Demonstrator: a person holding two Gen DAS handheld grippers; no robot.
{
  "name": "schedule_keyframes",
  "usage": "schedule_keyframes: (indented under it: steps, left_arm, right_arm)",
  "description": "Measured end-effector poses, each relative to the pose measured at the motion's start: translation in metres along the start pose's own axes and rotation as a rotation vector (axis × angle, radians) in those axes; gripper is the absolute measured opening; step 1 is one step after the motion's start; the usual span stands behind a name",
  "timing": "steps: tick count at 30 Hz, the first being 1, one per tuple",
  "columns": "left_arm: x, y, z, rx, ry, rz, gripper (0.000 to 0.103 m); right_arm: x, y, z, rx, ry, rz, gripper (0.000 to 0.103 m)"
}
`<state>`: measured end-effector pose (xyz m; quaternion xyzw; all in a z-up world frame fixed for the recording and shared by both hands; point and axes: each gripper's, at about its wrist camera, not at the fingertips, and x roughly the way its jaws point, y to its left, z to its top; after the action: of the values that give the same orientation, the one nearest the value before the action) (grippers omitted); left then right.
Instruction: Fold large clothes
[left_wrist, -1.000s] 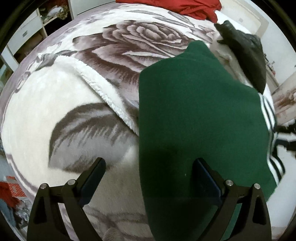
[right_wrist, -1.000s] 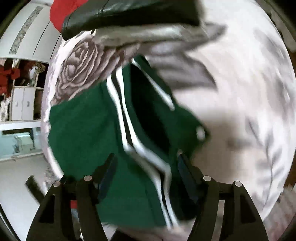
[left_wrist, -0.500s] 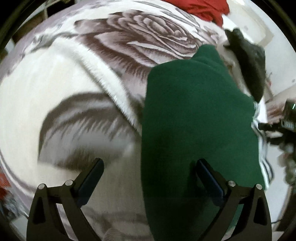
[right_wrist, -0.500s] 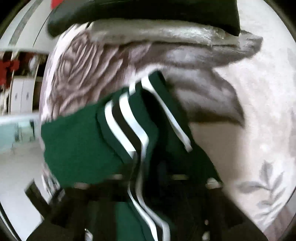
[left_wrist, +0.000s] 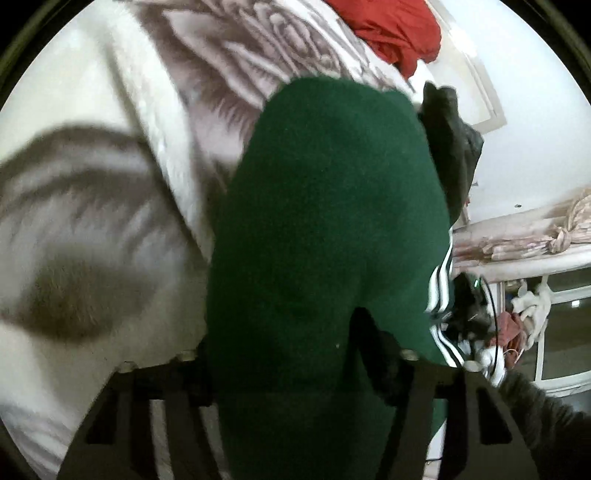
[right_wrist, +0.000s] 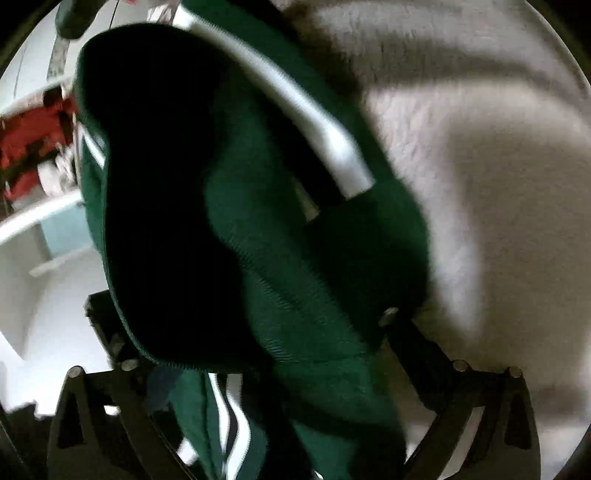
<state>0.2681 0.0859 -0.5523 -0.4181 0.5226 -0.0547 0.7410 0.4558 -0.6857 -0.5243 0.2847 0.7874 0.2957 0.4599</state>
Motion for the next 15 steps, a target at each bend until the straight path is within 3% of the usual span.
schedule_keyframes:
  steps: [3,5,7,10,12,15]
  left_arm:
    - [-0.015,0.004,0.029,-0.029,0.003,-0.029,0.045]
    - [-0.026,0.001,0.05,0.02,0.003,-0.009,0.044]
    - [-0.02,-0.003,0.069,0.114,0.052,0.042,0.047]
    - [0.006,0.011,0.077,0.168,0.152,0.097,0.062]
    - [0.007,0.013,0.075,0.153,0.163,0.089,0.064]
    - [-0.006,0.001,0.068,0.179,0.148,0.151,0.064]
  right_arm:
    - [0.01,0.016,-0.026,0.032,-0.063,0.04,0.05]
    - [0.02,0.023,-0.056,0.107,-0.105,0.17,0.048]
    - [0.033,0.025,-0.079,0.145,-0.112,0.234,0.048]
    - [0.053,0.007,-0.098,0.211,-0.161,0.164,0.051]
    - [0.055,-0.004,-0.098,0.28,-0.183,0.196,0.055]
    - [0.026,0.005,-0.122,0.312,-0.273,0.093,0.071]
